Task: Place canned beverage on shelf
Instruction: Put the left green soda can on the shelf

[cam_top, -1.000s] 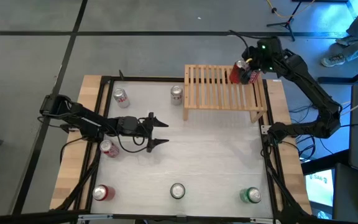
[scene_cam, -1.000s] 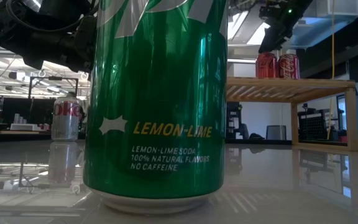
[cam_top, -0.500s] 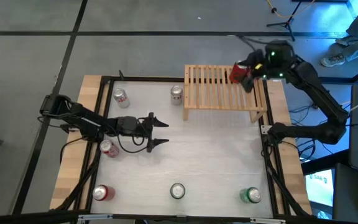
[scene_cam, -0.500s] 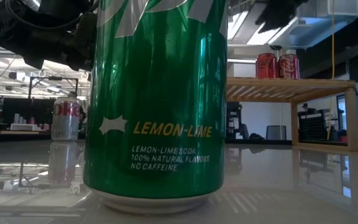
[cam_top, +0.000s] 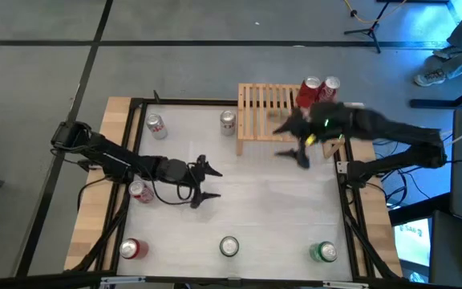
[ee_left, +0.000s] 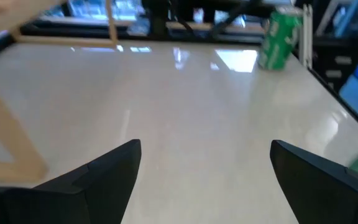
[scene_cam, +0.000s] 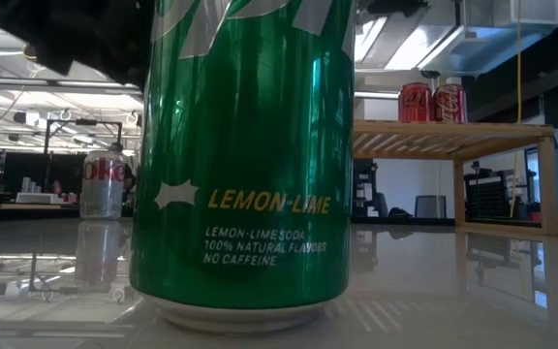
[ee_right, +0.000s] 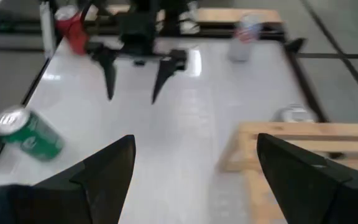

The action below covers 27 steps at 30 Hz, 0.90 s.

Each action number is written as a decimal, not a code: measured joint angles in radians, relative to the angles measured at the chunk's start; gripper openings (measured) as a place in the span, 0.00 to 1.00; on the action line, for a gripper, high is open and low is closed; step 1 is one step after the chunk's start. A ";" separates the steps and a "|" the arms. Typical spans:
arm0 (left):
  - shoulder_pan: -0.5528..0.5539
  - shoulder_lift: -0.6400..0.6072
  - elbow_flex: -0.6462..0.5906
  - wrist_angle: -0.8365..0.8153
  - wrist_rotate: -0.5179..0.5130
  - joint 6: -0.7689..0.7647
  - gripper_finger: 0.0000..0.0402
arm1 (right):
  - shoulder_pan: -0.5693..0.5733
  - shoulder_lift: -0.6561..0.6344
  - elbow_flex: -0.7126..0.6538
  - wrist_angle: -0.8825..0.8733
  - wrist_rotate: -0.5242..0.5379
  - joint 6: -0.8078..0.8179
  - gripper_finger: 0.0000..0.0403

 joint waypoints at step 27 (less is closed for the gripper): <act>-0.504 0.242 0.127 0.050 -0.344 -0.336 0.87 | 0.673 0.401 -0.358 0.778 0.333 0.342 0.82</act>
